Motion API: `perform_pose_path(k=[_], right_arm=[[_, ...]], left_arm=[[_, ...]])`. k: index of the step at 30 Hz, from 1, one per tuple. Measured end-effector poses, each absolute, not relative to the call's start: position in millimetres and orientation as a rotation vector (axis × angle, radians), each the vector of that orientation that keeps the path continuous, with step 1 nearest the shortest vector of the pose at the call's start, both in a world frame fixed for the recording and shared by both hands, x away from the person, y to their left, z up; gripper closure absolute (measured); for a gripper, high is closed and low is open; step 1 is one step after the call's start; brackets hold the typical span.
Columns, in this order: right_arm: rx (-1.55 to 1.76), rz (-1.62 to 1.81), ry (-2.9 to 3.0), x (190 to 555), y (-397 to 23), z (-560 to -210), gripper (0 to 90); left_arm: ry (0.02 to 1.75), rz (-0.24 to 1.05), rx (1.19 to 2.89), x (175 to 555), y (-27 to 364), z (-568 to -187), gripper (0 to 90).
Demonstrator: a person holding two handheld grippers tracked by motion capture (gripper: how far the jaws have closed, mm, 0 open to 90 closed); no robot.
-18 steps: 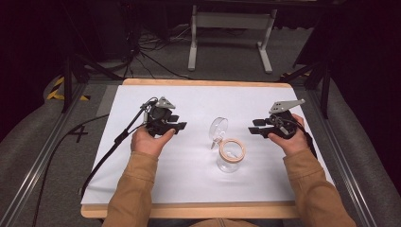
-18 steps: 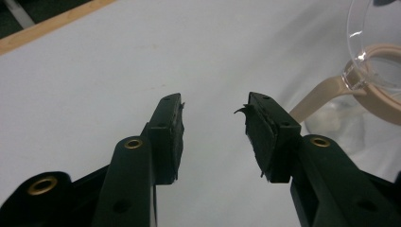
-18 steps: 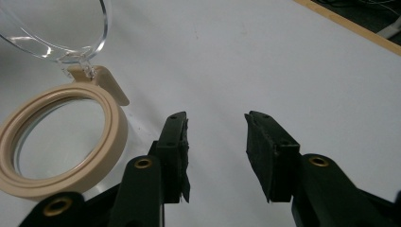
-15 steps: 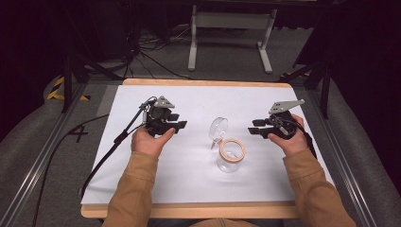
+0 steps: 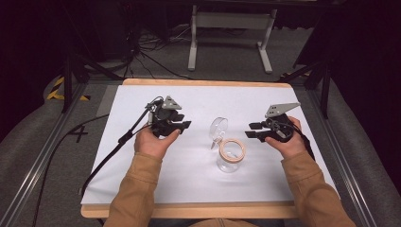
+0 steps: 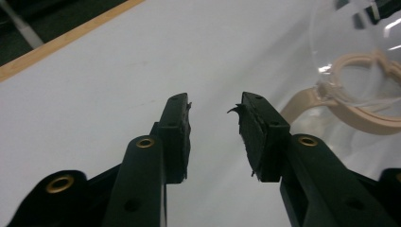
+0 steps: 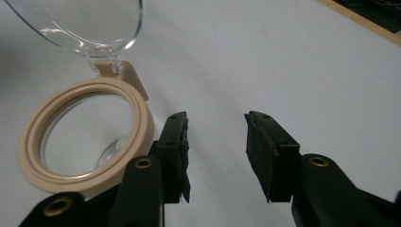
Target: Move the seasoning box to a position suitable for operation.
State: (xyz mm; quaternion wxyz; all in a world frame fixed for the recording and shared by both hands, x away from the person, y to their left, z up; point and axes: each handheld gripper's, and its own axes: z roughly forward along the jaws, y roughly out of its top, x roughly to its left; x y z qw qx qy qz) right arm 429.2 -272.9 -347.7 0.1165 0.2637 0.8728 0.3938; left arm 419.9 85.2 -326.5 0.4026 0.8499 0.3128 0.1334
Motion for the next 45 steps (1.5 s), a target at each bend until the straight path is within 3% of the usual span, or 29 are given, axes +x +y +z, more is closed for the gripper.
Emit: perform_pose_path(k=[12, 17, 45], right_arm=[[0.746, 1.133, 2.619, 413, -270, -348, 73.5], [0.775, 1.073, 2.659, 411, -272, -359, 80.1], [0.713, 0.928, 2.829, 404, -249, -383, 84.5]], left_arm=[[0.708, 0.252, 2.158, 426, 61, -326, 79.3], [0.686, 0.243, 2.163, 428, 57, -324, 79.4], [0.69, 0.243, 2.165, 429, 57, -323, 76.0]])
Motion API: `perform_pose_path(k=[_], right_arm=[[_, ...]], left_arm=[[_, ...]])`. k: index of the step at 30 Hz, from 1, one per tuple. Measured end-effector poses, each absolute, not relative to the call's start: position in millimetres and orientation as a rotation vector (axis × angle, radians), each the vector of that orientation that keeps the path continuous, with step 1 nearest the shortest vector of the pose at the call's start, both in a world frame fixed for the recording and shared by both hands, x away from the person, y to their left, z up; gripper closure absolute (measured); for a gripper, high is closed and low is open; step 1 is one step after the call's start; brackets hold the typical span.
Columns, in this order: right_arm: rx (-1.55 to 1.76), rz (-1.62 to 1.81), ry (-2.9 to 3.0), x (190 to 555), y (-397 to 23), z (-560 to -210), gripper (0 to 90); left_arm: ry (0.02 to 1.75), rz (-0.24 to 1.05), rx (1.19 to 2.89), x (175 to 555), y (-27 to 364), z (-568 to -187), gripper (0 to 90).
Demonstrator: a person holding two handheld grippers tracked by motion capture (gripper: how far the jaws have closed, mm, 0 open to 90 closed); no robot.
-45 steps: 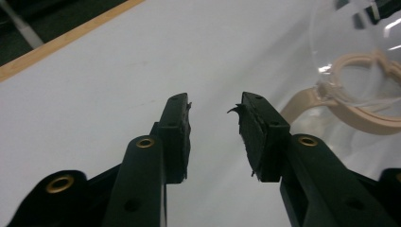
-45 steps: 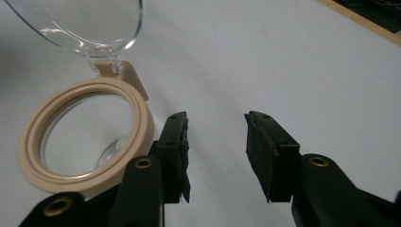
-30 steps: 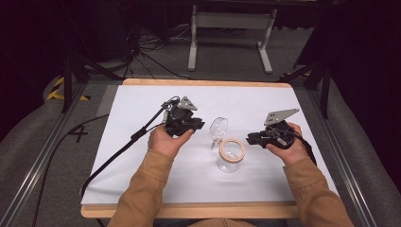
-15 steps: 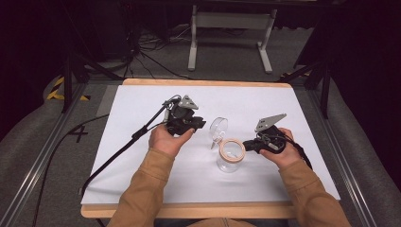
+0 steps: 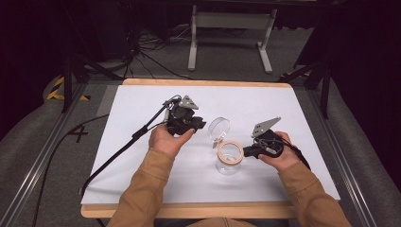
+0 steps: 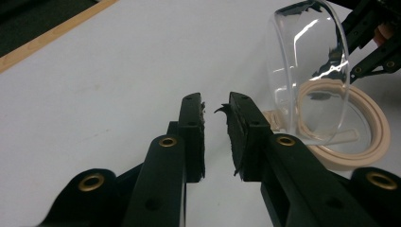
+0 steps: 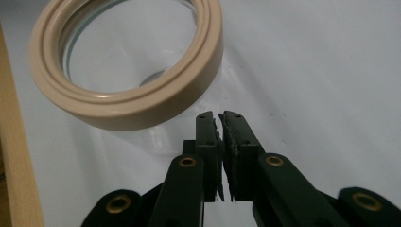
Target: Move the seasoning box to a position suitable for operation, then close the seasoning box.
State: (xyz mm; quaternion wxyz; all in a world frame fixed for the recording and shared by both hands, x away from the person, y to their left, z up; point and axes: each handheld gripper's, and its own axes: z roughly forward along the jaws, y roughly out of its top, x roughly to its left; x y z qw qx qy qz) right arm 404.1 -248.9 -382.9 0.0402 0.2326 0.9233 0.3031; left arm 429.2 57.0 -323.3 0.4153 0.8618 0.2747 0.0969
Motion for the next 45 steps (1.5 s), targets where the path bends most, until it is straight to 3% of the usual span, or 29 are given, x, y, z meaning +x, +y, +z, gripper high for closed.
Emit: perform_pose_path(k=[27, 34, 45], right_arm=[[0.592, 0.81, 2.981, 387, -226, -393, 80.6], [0.646, 0.887, 2.919, 388, -238, -384, 81.5], [0.644, 1.118, 2.746, 372, -250, -354, 87.9]], left_arm=[[0.675, 0.225, 2.163, 431, 55, -323, 74.6], [0.567, 0.219, 2.144, 428, 49, -320, 75.7], [0.595, 0.162, 2.104, 441, 43, -327, 75.6]])
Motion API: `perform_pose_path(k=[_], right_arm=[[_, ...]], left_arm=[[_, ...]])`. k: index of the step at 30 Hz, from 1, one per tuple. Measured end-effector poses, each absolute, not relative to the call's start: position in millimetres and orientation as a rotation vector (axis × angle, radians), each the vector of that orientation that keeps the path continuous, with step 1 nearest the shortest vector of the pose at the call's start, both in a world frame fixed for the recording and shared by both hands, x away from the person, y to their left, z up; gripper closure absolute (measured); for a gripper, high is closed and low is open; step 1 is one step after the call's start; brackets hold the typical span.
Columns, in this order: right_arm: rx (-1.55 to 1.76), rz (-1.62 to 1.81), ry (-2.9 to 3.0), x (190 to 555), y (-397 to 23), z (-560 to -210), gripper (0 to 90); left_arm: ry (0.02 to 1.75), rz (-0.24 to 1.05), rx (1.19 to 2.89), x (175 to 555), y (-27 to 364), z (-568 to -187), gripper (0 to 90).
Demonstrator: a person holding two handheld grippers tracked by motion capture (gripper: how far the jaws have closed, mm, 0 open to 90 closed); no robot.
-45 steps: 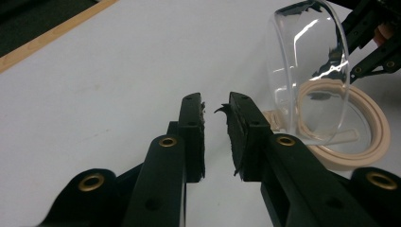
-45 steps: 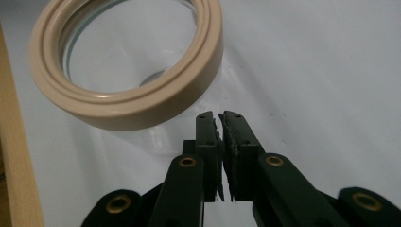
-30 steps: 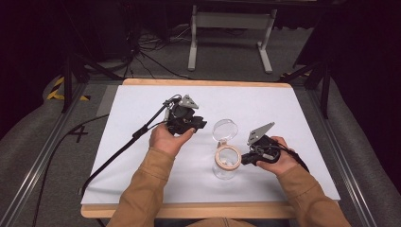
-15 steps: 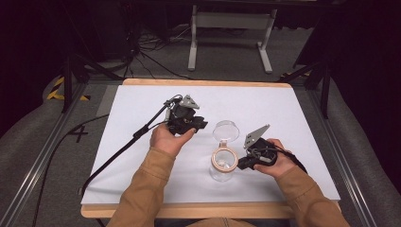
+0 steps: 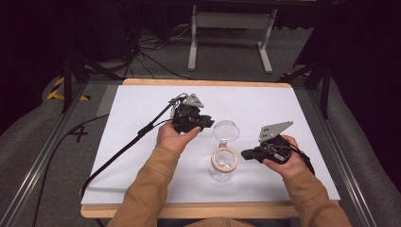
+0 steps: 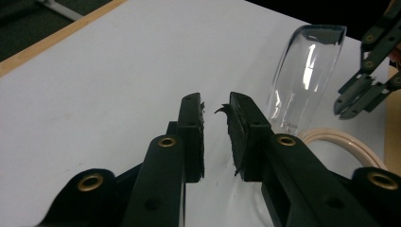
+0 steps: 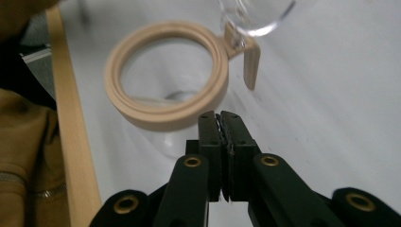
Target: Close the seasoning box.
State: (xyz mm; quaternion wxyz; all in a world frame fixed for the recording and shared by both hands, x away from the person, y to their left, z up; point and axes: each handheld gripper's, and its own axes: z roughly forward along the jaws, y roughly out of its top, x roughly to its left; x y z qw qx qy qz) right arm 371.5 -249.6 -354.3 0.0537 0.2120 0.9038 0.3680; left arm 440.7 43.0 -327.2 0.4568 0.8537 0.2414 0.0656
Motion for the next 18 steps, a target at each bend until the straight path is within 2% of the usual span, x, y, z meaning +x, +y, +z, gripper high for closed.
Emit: perform_pose_path(k=[7, 18], right_arm=[[0.6, 1.261, 2.665, 361, -243, -340, 88.5], [0.606, 1.353, 2.589, 359, -230, -344, 86.9]], left_arm=[[0.568, 0.135, 2.085, 441, 40, -328, 75.2], [0.54, 0.148, 2.101, 436, 36, -326, 75.4]])
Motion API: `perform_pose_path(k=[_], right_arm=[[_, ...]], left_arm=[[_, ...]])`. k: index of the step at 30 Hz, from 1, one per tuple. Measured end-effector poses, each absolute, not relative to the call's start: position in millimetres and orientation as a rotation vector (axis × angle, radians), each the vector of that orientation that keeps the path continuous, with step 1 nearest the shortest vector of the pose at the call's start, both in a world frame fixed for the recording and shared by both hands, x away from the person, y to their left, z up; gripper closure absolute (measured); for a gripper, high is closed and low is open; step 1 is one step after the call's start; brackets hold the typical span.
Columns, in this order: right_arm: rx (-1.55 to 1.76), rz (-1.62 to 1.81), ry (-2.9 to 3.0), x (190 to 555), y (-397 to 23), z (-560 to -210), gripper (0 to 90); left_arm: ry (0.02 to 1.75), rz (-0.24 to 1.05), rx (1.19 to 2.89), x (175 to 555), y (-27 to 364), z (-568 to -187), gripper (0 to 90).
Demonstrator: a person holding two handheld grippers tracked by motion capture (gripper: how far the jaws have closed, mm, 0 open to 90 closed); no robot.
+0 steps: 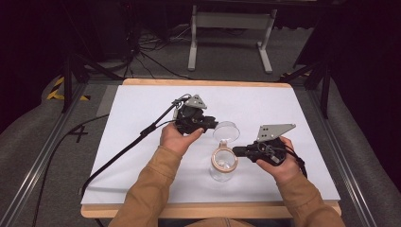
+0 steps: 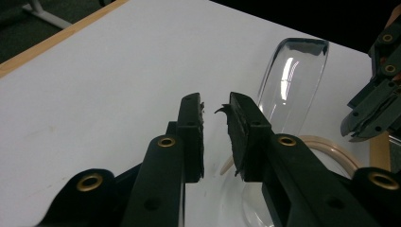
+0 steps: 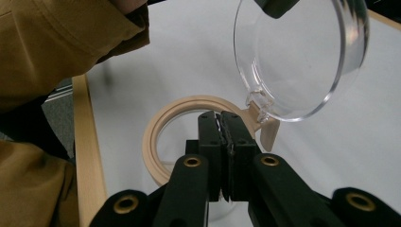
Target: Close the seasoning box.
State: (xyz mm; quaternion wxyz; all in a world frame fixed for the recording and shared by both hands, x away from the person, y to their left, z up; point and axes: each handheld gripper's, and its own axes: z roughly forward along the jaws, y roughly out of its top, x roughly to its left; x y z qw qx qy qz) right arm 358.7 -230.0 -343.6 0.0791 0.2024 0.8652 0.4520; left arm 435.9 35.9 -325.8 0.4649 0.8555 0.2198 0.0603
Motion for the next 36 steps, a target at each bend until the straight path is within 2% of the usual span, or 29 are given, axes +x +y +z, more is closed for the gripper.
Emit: perform_pose_path(k=[36], right_arm=[[0.596, 1.405, 2.658, 357, -229, -338, 86.4]], left_arm=[[0.461, 0.157, 2.182, 423, 38, -315, 71.6]])
